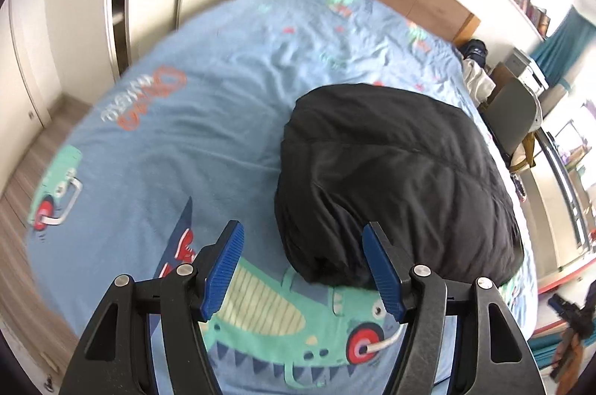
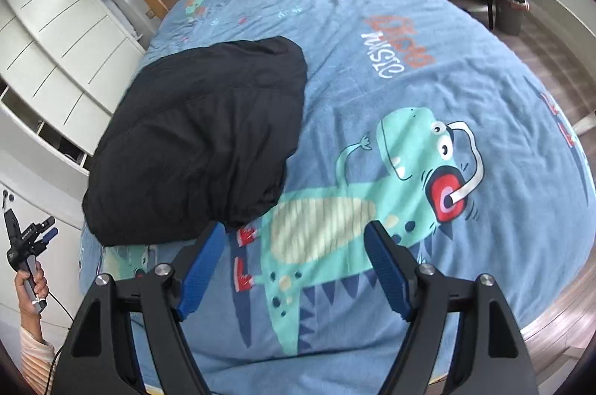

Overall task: Fold large clothes
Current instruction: 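Pull both open grippers back from the coat bundle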

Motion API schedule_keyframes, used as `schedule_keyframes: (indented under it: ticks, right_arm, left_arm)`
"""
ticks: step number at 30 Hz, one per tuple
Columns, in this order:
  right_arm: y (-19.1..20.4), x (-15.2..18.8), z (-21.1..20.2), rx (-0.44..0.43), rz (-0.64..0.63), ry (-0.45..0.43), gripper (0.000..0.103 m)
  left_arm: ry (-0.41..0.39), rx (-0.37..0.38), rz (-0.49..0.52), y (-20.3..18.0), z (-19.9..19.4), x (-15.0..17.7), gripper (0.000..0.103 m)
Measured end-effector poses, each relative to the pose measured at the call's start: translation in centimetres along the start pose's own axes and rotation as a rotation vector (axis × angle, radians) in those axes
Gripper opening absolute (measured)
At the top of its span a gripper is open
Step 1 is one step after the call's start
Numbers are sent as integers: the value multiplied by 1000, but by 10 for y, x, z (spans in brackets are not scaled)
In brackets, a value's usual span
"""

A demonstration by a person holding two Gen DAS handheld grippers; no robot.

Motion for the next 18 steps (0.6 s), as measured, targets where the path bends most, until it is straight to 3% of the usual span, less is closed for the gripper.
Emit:
schedule_keyframes:
  ticks: [3, 12, 18]
  right_arm:
    - [18, 11, -28, 5, -17, -56, 76]
    - [69, 64, -88, 81, -100, -217, 76]
    - [104, 93, -113, 90, -149, -303, 76]
  left_arm:
    - [-36, -13, 54, -23, -21, 23, 76]
    - [-112, -135, 222, -81, -60, 97, 86]
    - [-167, -194, 296, -116, -80, 119, 89]
Point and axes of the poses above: each gripper's, at about its wrist camera, not at the fingertips, and z roughly the way its jaws point, y to its left, x to its underside, the point moved 10 cm from there along z, roughly the way its jaws point, and after that the axes turned 14 degrees about x, right-handed, at the moved point
